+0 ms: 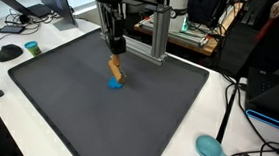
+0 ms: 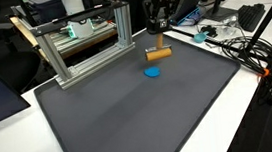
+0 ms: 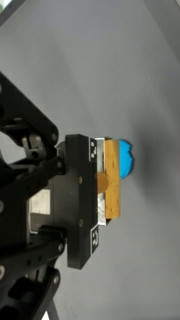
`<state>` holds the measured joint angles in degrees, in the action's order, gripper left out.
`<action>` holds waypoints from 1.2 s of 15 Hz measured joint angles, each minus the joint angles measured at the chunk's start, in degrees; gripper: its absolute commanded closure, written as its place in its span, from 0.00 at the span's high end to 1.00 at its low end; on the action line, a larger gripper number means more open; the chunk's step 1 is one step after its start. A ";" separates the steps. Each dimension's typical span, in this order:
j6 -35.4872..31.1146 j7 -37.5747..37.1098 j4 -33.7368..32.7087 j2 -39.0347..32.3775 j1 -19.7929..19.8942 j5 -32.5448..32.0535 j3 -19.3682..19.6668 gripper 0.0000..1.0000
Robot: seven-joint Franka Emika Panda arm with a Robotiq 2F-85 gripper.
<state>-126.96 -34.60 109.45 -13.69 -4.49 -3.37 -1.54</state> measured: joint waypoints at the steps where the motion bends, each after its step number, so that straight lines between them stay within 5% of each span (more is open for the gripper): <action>1: -0.57 0.00 -0.01 -0.87 0.00 0.00 0.58 0.22; 18: -3.86 0.25 -0.43 -6.98 0.00 1.09 2.72 0.22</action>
<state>-130.82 -34.35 109.02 -20.67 -4.49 -2.28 1.18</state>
